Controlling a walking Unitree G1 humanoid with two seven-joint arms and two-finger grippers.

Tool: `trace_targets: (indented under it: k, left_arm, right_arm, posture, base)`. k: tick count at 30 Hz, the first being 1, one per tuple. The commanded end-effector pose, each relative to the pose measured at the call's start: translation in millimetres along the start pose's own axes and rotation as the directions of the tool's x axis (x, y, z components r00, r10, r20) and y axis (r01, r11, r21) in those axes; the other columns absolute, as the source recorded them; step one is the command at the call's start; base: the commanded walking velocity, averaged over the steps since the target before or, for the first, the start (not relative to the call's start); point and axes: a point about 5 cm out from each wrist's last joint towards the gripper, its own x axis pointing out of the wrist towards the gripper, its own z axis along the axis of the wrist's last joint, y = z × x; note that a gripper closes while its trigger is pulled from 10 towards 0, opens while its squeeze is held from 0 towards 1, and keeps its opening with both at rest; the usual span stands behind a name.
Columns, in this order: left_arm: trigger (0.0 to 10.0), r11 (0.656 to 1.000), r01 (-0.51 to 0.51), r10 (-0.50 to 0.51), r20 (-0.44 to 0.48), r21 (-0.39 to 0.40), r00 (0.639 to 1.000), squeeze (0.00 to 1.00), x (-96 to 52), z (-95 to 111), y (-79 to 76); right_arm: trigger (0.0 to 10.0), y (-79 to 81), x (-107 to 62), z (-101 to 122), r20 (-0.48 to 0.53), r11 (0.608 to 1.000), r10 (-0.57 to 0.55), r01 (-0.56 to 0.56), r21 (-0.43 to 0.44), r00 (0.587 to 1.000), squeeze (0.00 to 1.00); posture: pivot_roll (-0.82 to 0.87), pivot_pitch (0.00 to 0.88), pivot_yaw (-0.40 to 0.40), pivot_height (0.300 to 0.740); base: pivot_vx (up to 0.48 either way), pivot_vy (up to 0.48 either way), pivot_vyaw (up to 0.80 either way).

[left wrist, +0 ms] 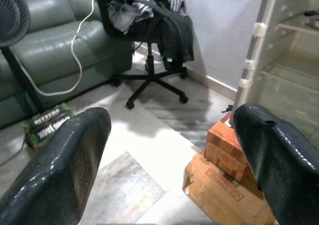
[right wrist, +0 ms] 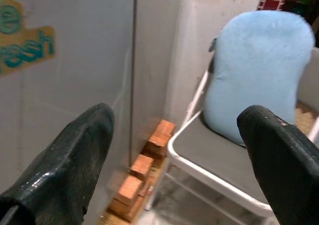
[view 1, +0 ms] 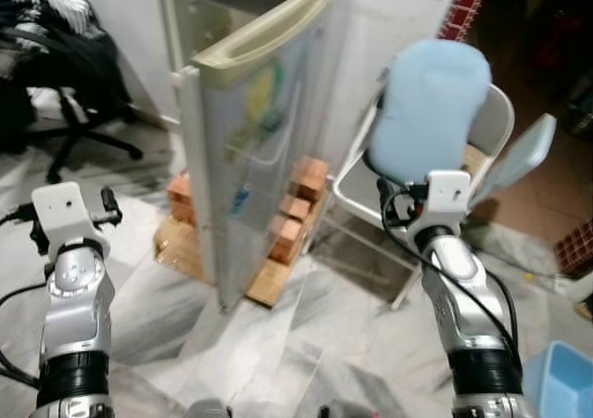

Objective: Restocking fridge

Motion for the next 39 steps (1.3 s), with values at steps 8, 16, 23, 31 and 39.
trace_targets:
  k: [8,16,23,31,39]
  left_arm:
    - [10.0,0.999,0.028,-0.029,-0.037,-0.032,0.999,0.00,-20.1,-13,-17.7]
    - [10.0,0.999,0.032,-0.035,-0.056,-0.044,0.998,0.00,-31.1,-20,-23.8]
    - [10.0,0.997,0.053,-0.055,-0.048,-0.048,0.997,0.00,-33.9,-18,-27.7]
    - [10.0,0.995,0.101,-0.102,-0.029,-0.018,0.994,0.00,-34.6,-15,-30.9]
    - [10.0,0.970,0.238,-0.240,0.022,0.054,0.971,0.00,-40.8,-9,-44.0]
  right_arm:
    - [10.0,24.9,38.8,10,-0.038,0.998,-0.036,0.037,0.047,0.999,0.00]
    - [10.0,78.0,56.0,34,-0.043,0.973,0.099,-0.088,0.215,0.994,0.00]
    - [10.0,134.7,32.0,41,-0.006,0.770,0.572,-0.534,0.350,0.820,0.00]
    - [10.0,53.2,31.8,9,-0.056,0.964,0.257,-0.251,0.091,0.965,0.00]
    - [10.0,-5.8,1.6,-9,-0.037,0.999,0.035,-0.036,-0.028,0.999,0.00]
  posture:
    - [0.07,0.000,-0.093,0.740]
    - [0.09,0.000,-0.103,0.740]
    - [0.09,0.000,-0.101,0.740]
    - [0.06,0.000,-0.078,0.740]
    - [0.05,0.000,-0.057,0.740]
  base:
    - [0.000,0.480,0.00]
    - [0.000,0.000,0.00]
    - [0.000,0.000,0.00]
    - [0.000,0.000,0.00]
    - [0.000,0.457,-0.05]
